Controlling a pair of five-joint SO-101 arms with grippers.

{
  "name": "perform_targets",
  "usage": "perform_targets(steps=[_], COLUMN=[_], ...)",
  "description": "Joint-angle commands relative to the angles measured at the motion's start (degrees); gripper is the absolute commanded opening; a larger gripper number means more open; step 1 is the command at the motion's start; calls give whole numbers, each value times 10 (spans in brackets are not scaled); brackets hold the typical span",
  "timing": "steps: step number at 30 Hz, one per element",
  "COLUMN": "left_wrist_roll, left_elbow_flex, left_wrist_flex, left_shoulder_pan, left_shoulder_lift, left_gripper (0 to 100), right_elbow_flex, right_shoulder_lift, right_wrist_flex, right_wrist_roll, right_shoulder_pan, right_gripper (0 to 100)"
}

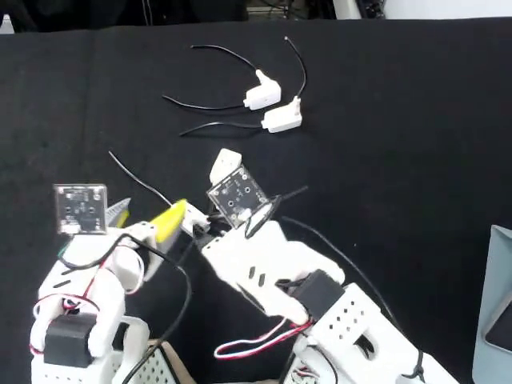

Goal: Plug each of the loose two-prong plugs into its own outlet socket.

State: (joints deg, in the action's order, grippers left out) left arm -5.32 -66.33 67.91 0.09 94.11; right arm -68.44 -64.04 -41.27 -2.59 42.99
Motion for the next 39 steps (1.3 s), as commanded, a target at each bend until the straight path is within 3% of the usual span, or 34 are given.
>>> perform_targets(steps=[1,6,11,23,29,34,39], left_wrist_roll=[10,54,137,517,651,703,708], left_elbow_flex=[3,2,23,205,231,233,244], left_wrist_flex=[-3,-14,-79,-92,-185,-242,-302], left_shoulder_pan=[-54,-64,-95,-97,-94,-62,-37], left_shoulder_lift=[-6,-47,-190,-539,-640,-716,-789], left_gripper=[320,320,320,320,320,320,320], right_elbow_flex=[3,-15,-21,-27,-37,-39,-39], right_shoulder_lift=[-7,-8,-10,-8,-10,-10,-10], right_wrist_flex=[10,15,15,15,24,24,24], right_wrist_roll=[0,0,-1,-1,-1,-1,-1], right_shoulder_pan=[-35,-82,-103,-120,-124,-125,-125], right_gripper=[11,11,11,11,11,11,11])
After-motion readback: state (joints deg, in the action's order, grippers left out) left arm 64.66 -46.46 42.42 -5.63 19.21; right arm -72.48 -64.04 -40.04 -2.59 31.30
